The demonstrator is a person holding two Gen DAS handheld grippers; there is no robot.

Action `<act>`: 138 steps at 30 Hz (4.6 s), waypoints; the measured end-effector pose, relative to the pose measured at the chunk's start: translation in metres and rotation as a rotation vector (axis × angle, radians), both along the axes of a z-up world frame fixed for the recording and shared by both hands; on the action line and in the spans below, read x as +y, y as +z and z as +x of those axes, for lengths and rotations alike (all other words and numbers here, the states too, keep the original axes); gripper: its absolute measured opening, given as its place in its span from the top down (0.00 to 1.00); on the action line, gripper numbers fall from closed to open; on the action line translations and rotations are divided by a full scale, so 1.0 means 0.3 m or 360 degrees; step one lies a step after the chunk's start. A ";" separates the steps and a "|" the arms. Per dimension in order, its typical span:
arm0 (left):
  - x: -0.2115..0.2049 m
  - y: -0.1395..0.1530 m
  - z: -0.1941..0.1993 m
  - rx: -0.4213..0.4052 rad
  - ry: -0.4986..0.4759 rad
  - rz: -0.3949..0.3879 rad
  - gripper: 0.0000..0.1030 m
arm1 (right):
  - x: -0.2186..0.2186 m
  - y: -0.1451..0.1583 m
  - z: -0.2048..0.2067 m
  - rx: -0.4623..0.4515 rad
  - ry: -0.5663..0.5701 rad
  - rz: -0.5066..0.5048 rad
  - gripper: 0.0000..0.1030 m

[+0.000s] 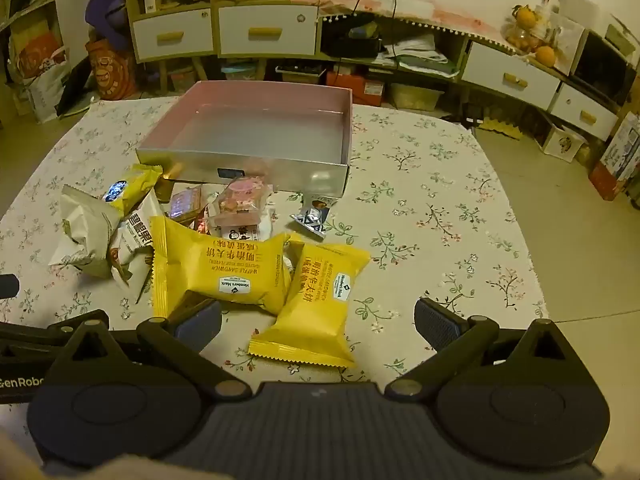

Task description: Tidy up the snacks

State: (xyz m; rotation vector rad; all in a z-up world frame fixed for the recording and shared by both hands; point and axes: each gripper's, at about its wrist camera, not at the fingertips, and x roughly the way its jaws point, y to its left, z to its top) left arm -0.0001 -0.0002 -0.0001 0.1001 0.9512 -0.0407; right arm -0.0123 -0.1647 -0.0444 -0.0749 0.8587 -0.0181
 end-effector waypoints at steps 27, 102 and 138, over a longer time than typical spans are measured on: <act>0.014 -0.009 -0.004 0.0019 0.0018 -0.0023 0.00 | 0.022 -0.007 0.002 0.0016 0.0004 -0.0017 0.00; 0.017 -0.026 -0.004 0.0045 0.0015 -0.0028 0.00 | 0.031 -0.016 0.001 0.0028 -0.0002 -0.0042 0.00; 0.121 -0.012 0.184 0.0066 -0.0246 -0.0186 0.06 | 0.110 -0.075 0.106 0.0017 0.1016 -0.0327 0.07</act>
